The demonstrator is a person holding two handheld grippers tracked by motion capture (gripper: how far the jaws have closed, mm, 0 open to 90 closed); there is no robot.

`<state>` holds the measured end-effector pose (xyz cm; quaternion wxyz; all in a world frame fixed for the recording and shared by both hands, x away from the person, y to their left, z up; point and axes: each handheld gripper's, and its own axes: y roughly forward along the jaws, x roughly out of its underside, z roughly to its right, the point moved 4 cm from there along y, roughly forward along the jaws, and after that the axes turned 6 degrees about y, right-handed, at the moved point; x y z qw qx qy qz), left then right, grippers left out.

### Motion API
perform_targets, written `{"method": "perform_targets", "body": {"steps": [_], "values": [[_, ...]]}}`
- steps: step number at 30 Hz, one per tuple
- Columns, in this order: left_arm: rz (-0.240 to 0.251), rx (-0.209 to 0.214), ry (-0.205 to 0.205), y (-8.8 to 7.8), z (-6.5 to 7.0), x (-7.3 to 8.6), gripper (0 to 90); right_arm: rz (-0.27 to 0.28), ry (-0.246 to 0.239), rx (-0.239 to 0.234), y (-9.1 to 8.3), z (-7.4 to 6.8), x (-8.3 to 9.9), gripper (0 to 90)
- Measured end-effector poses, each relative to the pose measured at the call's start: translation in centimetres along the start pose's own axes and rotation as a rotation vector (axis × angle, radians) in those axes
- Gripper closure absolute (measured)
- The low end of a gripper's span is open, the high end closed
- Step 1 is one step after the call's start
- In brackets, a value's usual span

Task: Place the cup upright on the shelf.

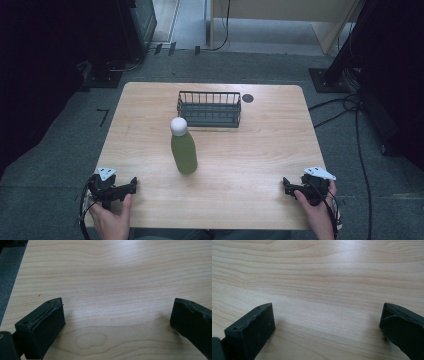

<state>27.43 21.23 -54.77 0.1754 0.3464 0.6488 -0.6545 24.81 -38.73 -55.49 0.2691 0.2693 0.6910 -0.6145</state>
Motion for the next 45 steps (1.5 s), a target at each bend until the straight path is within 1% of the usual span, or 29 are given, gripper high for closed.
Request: {"method": "perform_targets", "body": {"steps": [5, 15, 32, 35, 39, 44, 45], "values": [[0.002, -0.002, -0.006, 0.0, -0.1, 0.0, 0.0, 0.002, 0.005, 0.007, -0.1, 0.0, 0.1, 0.0], [0.000, -0.004, -0.004, 0.0, 0.0, 0.0, 0.0, 0.005, 0.024, 0.019, -0.3, 0.0, 0.3, 0.0], [0.000, -0.005, -0.006, 0.0, 0.0, 0.0, 0.0, 0.004, 0.018, 0.014, -0.2, 0.2, 0.1, 0.0], [0.000, -0.005, -0.006, 0.0, 0.0, 0.0, 0.0, -0.015, 0.019, 0.020, -0.2, 0.4, -0.1, 0.0], [0.000, -0.004, -0.006, 0.0, 0.0, 0.0, 0.0, -0.011, 0.029, 0.015, -0.4, 0.5, -0.5, 0.0], [0.000, -0.004, -0.006, 0.0, 0.0, 0.0, 0.0, 0.000, 0.027, 0.007, -0.8, 0.2, -1.1, 0.0], [0.000, -0.005, -0.006, 0.0, 0.0, 0.0, 0.0, 0.009, 0.015, 0.000, -1.0, -0.2, -1.5, 0.0]]}}
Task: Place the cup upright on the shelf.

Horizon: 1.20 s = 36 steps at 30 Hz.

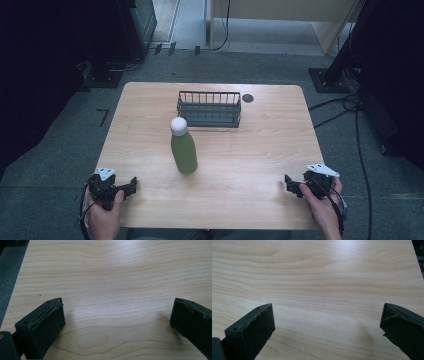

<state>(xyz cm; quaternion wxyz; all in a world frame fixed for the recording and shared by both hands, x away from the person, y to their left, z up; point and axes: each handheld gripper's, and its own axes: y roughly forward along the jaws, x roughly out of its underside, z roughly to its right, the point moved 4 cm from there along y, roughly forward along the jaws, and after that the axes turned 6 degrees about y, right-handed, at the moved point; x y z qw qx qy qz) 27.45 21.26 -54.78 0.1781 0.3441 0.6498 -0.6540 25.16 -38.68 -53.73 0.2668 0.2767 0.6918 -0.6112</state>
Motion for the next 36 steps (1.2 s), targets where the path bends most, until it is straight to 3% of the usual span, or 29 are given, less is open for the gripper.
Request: {"method": "perform_targets", "body": {"steps": [7, 17, 36], "values": [[0.000, 0.000, 0.000, 0.0, 0.0, 0.0, 0.0, 0.021, -0.021, -0.034, -0.5, -1.6, -1.1, 0.0], [0.000, 0.000, 0.000, 0.0, 0.0, 0.0, 0.0, 0.046, -0.077, -0.098, -0.4, -5.5, -2.7, 0.0], [0.000, -0.001, 0.000, 0.0, 0.0, 0.0, 0.0, 0.055, -0.139, -0.177, 0.0, -11.1, -4.2, 0.0]]}}
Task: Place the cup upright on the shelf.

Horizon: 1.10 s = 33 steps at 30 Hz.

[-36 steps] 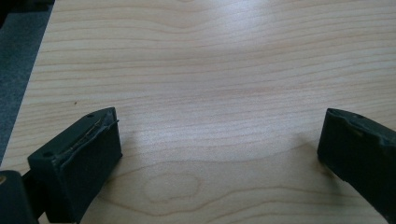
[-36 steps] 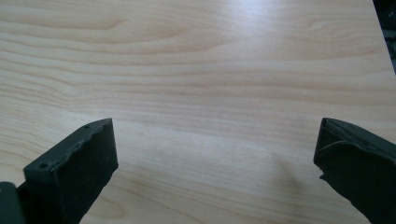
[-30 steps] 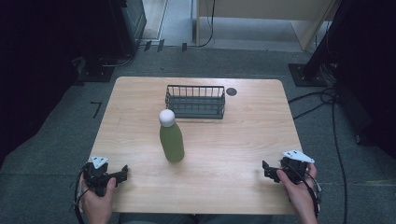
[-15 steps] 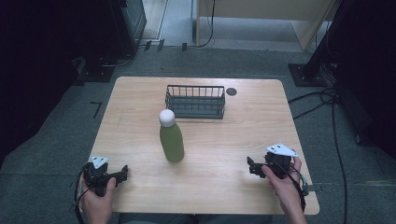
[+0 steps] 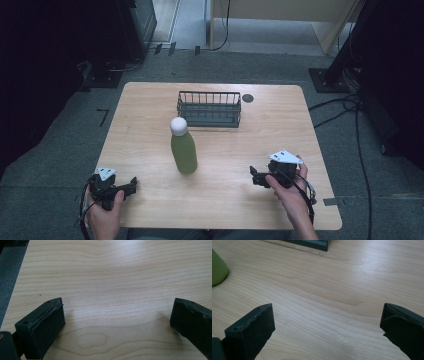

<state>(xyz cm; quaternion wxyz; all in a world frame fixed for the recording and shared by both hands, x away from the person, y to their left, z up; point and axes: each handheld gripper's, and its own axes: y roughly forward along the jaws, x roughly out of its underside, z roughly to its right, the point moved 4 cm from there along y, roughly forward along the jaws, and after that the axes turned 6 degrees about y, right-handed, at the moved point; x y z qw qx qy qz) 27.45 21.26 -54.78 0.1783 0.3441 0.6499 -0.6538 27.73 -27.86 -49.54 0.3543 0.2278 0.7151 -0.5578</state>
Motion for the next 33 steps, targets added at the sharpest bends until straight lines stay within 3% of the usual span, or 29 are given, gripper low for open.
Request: {"method": "perform_targets", "body": {"steps": [6, 26, 33], "values": [[0.000, 0.000, 0.000, 0.0, 0.0, 0.0, 0.0, -0.005, -0.013, -0.017, 0.4, -1.2, -0.2, 0.0], [0.000, 0.000, 0.000, 0.0, 0.0, 0.0, 0.0, 0.001, -0.059, -0.123, 2.4, -7.5, -1.3, 0.0], [0.000, 0.000, 0.000, 0.0, 0.0, 0.0, 0.0, 0.014, -0.055, -0.163, 2.9, -9.2, -1.6, 0.0]]}}
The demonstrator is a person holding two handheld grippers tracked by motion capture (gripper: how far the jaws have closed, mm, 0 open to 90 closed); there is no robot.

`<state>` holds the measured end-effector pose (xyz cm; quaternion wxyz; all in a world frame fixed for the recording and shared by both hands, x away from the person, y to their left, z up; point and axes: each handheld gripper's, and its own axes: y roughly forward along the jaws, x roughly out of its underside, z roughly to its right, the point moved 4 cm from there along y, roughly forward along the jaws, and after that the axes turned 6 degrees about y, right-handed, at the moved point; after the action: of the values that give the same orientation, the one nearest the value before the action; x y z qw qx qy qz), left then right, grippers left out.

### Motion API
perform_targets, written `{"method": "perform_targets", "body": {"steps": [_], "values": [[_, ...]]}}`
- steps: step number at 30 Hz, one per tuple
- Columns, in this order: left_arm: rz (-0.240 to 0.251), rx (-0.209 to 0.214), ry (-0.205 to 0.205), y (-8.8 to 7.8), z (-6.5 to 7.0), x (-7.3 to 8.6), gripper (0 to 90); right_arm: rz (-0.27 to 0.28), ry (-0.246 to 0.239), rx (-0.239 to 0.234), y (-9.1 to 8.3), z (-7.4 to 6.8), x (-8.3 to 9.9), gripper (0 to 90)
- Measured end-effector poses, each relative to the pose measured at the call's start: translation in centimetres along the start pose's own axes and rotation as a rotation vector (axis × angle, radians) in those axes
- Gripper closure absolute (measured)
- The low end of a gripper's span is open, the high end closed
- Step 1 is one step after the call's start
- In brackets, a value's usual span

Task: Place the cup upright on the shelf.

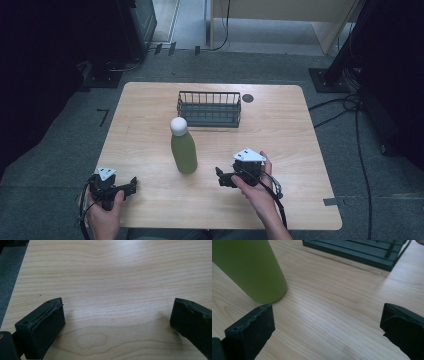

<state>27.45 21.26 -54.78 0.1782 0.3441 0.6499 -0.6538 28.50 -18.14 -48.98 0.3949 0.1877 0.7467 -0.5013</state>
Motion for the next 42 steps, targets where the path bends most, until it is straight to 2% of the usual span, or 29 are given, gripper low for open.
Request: {"method": "perform_targets", "body": {"steps": [9, 15, 16, 18, 21, 26, 28, 31, 42], "values": [[0.000, 0.000, 0.000, 0.0, 0.0, 0.0, 0.0, 0.006, -0.005, -0.030, 1.0, -1.7, -0.3, 0.0], [0.000, 0.000, 0.000, 0.0, 0.0, 0.0, 0.0, 0.029, -0.009, -0.054, 1.5, -2.7, -0.5, 0.0], [0.000, 0.000, 0.000, 0.0, 0.0, 0.0, 0.0, 0.036, -0.013, -0.053, 1.6, -2.9, -0.5, 1.0], [0.000, 0.000, 0.000, 0.0, 0.0, 0.0, 0.0, 0.071, -0.002, -0.039, 1.9, -3.4, -0.6, 9.4], [0.000, 0.000, 0.000, 0.0, 0.0, 0.0, 0.0, 0.088, 0.007, -0.041, 2.1, -3.7, -0.8, 12.6], [0.000, 0.000, 0.000, 0.0, 0.0, 0.0, 0.0, 0.106, -0.002, -0.104, 2.7, -5.0, -1.0, 12.6], [0.000, 0.000, 0.000, 0.0, 0.0, 0.0, 0.0, 0.105, -0.006, -0.109, 2.8, -5.2, -1.1, 12.6], [0.000, 0.000, 0.001, 0.0, 0.0, 0.0, 0.0, 0.113, -0.017, -0.139, 3.2, -6.3, -1.4, 12.6], [0.000, 0.000, 0.000, 0.0, 0.0, 0.0, 0.0, 0.136, -0.032, -0.165, 4.3, -8.2, -2.3, 12.6]]}}
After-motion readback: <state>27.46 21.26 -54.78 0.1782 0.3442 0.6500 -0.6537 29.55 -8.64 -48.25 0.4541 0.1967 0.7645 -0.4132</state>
